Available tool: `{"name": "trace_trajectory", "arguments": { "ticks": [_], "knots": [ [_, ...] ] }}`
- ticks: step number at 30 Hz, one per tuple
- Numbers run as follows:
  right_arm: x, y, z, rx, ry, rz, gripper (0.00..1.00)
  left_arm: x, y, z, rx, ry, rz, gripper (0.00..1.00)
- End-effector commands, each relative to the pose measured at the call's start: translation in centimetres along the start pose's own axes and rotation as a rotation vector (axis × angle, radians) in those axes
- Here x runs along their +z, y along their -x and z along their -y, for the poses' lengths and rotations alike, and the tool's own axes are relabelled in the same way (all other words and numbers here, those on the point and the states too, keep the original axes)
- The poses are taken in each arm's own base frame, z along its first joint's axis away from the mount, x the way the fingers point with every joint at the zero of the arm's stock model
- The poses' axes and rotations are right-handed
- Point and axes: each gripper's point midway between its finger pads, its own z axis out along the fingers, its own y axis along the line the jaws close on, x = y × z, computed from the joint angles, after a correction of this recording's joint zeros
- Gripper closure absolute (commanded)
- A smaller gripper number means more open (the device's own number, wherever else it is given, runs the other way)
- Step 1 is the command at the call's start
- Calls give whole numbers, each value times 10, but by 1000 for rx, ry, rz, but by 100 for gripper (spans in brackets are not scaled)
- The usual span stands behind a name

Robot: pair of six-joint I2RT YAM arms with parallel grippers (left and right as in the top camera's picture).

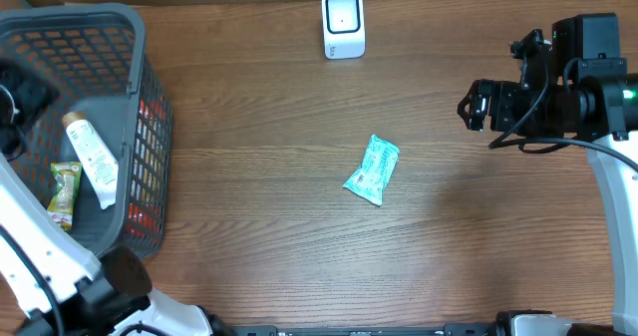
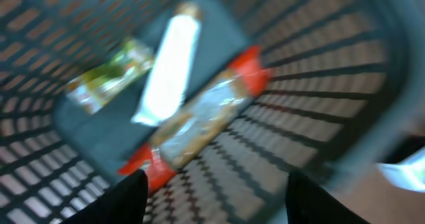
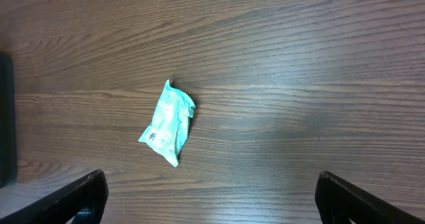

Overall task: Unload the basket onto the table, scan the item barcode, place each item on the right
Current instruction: 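Reach the left gripper into the basket and grasp the spaghetti package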

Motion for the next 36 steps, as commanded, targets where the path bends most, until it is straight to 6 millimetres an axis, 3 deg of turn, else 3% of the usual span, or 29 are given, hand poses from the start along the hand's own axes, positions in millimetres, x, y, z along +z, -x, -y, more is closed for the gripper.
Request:
{"name": "trace_trajectory", "arguments": {
  "ticks": [1, 8, 11, 16, 23, 27, 36],
  "knots": [
    [-1, 2, -1, -8, -2, 10, 0, 59, -10, -30, 71, 151, -121, 43],
    [-1, 1, -1, -7, -3, 6, 0, 148, -50, -27, 206, 37, -278, 42],
    [-1, 1, -1, -7, -3, 6, 0, 181, -70, -37, 224, 38, -318, 39],
    [-1, 1, -1, -7, -3, 6, 0, 218, -88, -47, 268, 36, -316, 32],
    [-1, 1, -1, -7, -3, 6, 0, 252, -103, -37, 352, -79, -273, 23],
    [-1, 1, -1, -7, -3, 6, 0, 263, -114, -27, 384, -162, -266, 23],
    [-1, 1, -1, -7, -3, 6, 0, 275, -135, -27, 407, -184, -284, 23]
  ]
}}
